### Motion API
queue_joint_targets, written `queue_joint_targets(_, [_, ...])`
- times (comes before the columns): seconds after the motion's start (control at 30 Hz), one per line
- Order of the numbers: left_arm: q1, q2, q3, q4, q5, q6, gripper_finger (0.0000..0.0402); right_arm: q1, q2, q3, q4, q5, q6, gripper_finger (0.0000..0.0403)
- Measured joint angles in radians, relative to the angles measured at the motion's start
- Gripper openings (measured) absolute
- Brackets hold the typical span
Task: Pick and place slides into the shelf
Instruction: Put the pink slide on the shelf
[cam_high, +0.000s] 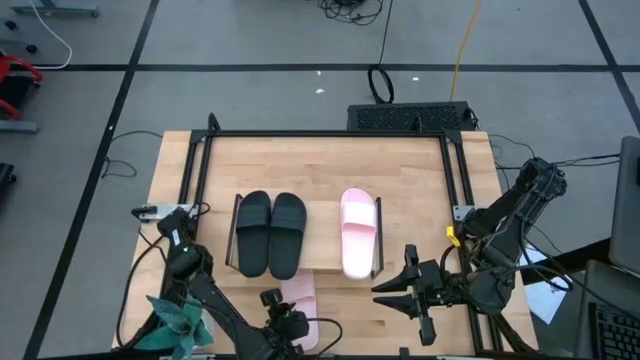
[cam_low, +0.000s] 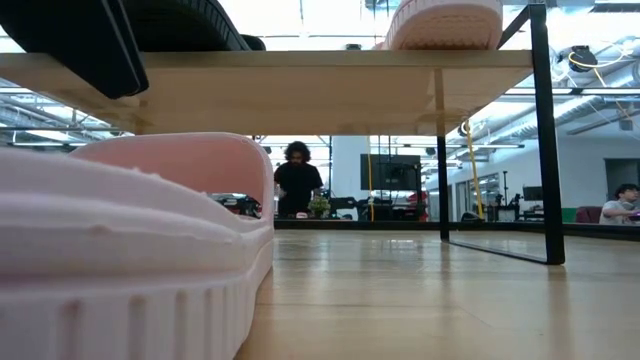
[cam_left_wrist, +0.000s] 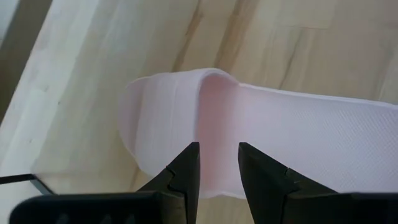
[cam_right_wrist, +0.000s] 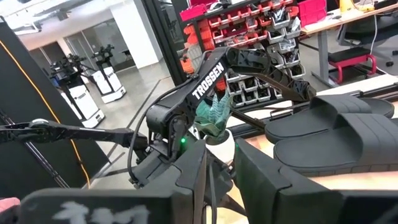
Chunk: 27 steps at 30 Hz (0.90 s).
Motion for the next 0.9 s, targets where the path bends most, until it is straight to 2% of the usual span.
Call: queue_joint_targets(0.9, [0.039, 0.0, -0.06, 0.018, 0.003, 0.03, 0.0108, -0.002, 0.0, 0.0, -0.013, 0.003, -0.025, 0.0075])
